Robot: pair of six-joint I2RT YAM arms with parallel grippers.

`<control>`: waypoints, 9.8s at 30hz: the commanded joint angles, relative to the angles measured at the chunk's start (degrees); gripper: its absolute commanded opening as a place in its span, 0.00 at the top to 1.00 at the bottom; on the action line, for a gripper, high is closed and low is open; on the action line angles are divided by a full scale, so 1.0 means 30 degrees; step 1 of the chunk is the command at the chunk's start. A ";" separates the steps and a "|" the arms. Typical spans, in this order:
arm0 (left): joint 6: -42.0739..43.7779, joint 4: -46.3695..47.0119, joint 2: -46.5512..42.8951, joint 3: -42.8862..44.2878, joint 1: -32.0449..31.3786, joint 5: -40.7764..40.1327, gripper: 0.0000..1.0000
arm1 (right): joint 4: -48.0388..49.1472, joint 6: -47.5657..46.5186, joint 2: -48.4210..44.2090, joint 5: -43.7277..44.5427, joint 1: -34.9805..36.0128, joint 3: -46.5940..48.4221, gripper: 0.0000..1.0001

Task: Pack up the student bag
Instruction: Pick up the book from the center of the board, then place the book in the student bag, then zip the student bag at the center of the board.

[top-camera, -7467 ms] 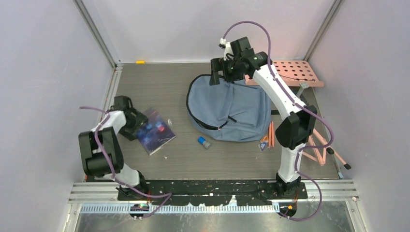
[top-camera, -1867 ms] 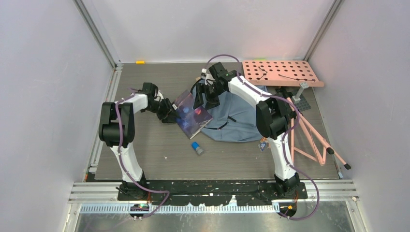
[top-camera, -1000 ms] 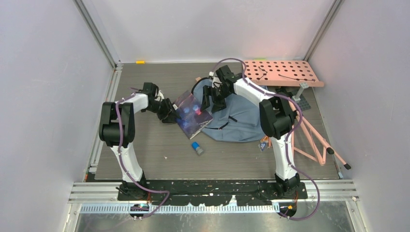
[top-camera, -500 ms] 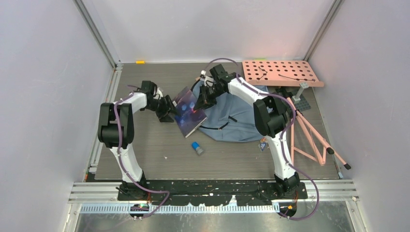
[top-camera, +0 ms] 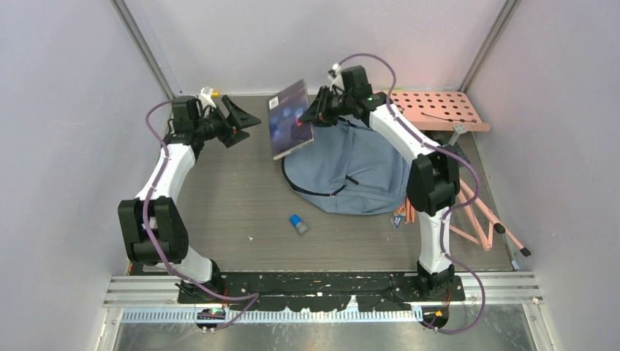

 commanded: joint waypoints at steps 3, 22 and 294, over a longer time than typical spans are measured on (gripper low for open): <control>-0.7540 1.0005 -0.0613 -0.0912 -0.0190 0.2935 0.19 | 0.6172 0.3578 -0.3221 -0.1965 -0.0046 0.3133 0.99; -1.4948 1.9928 0.1966 0.1620 -0.1536 0.3305 0.43 | 0.9408 0.6354 -0.3253 -0.4970 -0.0046 0.3455 0.99; 0.9593 0.7087 0.3008 -0.2759 -1.8616 -1.5495 0.47 | -0.0418 -0.6017 -1.7227 1.5422 0.1216 -1.4741 0.17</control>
